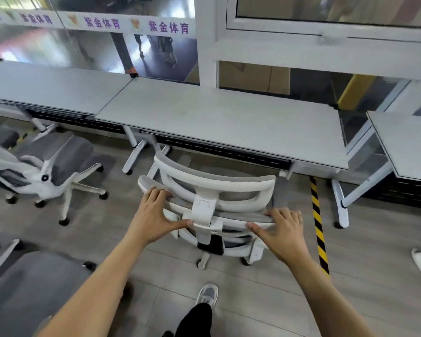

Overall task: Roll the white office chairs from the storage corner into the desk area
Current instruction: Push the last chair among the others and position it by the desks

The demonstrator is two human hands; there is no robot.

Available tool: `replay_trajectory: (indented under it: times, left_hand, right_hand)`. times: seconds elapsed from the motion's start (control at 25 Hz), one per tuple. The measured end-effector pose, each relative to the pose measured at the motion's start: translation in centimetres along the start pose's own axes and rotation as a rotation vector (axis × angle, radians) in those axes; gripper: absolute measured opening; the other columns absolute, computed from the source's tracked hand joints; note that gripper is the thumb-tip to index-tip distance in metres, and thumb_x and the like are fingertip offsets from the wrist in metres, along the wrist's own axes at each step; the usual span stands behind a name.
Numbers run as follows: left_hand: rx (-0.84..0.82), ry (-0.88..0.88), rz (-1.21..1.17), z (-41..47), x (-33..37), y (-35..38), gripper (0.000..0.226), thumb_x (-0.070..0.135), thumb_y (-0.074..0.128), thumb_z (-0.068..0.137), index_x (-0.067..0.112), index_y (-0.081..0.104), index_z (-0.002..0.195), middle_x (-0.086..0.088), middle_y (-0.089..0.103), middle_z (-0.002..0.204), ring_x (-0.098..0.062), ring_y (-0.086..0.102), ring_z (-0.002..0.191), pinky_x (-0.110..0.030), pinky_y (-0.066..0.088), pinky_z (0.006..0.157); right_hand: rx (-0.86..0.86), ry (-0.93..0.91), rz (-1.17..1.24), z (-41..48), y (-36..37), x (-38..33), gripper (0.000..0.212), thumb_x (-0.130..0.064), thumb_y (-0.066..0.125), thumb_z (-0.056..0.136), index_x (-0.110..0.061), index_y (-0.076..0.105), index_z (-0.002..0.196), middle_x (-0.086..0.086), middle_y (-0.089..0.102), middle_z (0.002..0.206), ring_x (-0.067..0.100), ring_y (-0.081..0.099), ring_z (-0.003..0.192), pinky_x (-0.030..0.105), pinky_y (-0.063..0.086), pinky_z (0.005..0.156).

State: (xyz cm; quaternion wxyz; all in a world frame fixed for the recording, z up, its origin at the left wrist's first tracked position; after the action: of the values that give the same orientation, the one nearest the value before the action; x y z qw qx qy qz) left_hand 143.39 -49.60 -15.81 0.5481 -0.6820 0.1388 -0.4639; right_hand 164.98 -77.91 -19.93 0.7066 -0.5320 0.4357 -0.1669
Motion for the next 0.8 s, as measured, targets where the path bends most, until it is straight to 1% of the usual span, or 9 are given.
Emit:
replay_trajectory:
  times: [0.12, 0.24, 0.36, 0.44, 0.52, 0.6, 0.68, 0.8]
  left_hand:
    - [0.017, -0.049, -0.072, -4.9, -0.4, 0.5, 0.099, 0.087, 0.068, 0.055, 0.026, 0.048, 0.130, 0.011, 0.041, 0.141, -0.016, 0.010, 0.150, -0.042, 0.021, 0.121]
    - [0.005, -0.108, -0.102, -7.9, -0.7, 1.1, 0.106, 0.089, 0.067, 0.055, 0.026, 0.043, 0.137, 0.011, 0.034, 0.151, -0.015, -0.002, 0.153, -0.044, 0.015, 0.124]
    - [-0.033, -0.135, -0.111, -8.0, -0.4, 0.7, 0.110, 0.089, 0.068, 0.053, 0.027, 0.042, 0.139, 0.011, 0.031, 0.155, -0.014, -0.003, 0.153, -0.043, 0.014, 0.124]
    - [-0.040, -0.143, -0.106, -7.8, -0.5, 0.3, 0.111, 0.088, 0.070, 0.051, 0.026, 0.043, 0.139, 0.009, 0.031, 0.155, -0.014, -0.001, 0.153, -0.043, 0.014, 0.124]
    - [-0.034, -0.142, -0.111, -7.8, -0.6, 0.1, 0.111, 0.089, 0.069, 0.050, 0.026, 0.045, 0.138, 0.009, 0.034, 0.154, -0.015, 0.003, 0.152, -0.043, 0.017, 0.124]
    - [-0.026, -0.133, -0.094, -8.0, -0.7, 0.1, 0.110, 0.091, 0.068, 0.050, 0.027, 0.045, 0.137, 0.010, 0.035, 0.153, -0.015, 0.004, 0.152, -0.043, 0.018, 0.124]
    - [-0.023, -0.132, -0.084, -8.8, -0.7, 0.4, 0.109, 0.089, 0.069, 0.052, 0.027, 0.045, 0.139, 0.010, 0.034, 0.154, -0.015, 0.003, 0.153, -0.043, 0.017, 0.124]
    - [-0.040, -0.131, -0.119, -9.4, -1.0, 0.2, 0.108, 0.085, 0.072, 0.055, 0.030, 0.042, 0.142, 0.011, 0.026, 0.159, -0.012, -0.004, 0.153, -0.043, 0.013, 0.124]
  right_hand:
    - [-0.008, -0.061, -0.006, -2.9, -0.3, -0.1, 0.076, -0.095, 0.040, 0.074, -0.031, 0.063, 0.106, -0.012, 0.045, 0.104, 0.023, 0.043, 0.115, 0.052, 0.026, 0.117]
    - [-0.034, -0.092, -0.019, -4.7, -0.7, 0.0, 0.077, -0.096, 0.037, 0.074, -0.031, 0.062, 0.109, -0.011, 0.045, 0.105, 0.025, 0.044, 0.118, 0.051, 0.023, 0.118]
    - [-0.061, -0.069, -0.021, -5.2, -0.8, -0.2, 0.079, -0.096, 0.036, 0.073, -0.031, 0.061, 0.110, -0.010, 0.047, 0.109, 0.027, 0.044, 0.122, 0.049, 0.021, 0.120]
    - [-0.085, -0.045, -0.026, -5.3, -0.8, -0.4, 0.080, -0.098, 0.034, 0.072, -0.032, 0.060, 0.109, -0.008, 0.049, 0.110, 0.027, 0.044, 0.122, 0.048, 0.022, 0.118]
    - [-0.098, -0.034, -0.021, -5.4, -0.7, -0.7, 0.083, -0.099, 0.031, 0.070, -0.032, 0.059, 0.109, -0.009, 0.048, 0.108, 0.027, 0.045, 0.120, 0.048, 0.025, 0.116]
    - [-0.097, -0.037, -0.018, -5.6, -0.6, -0.6, 0.083, -0.099, 0.031, 0.071, -0.032, 0.060, 0.111, -0.010, 0.046, 0.108, 0.025, 0.044, 0.120, 0.050, 0.025, 0.117]
    - [-0.105, -0.038, -0.025, -6.3, -0.5, -0.5, 0.081, -0.097, 0.033, 0.073, -0.032, 0.060, 0.113, -0.010, 0.045, 0.109, 0.024, 0.043, 0.121, 0.050, 0.024, 0.118]
    - [-0.083, -0.043, -0.033, -7.3, -0.3, -0.9, 0.078, -0.095, 0.036, 0.076, -0.031, 0.060, 0.112, -0.011, 0.042, 0.107, 0.025, 0.044, 0.120, 0.050, 0.024, 0.118]
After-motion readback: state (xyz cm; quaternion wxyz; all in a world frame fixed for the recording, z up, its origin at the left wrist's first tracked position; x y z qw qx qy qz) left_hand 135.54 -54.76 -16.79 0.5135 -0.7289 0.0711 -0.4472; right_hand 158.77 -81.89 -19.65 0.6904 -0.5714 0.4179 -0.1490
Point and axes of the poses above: each hand's wrist, its own z-axis towards the middle knuckle, its own y-axis out of the palm, x = y × z, the point moved 5 cm from there along z, towards the middle knuckle
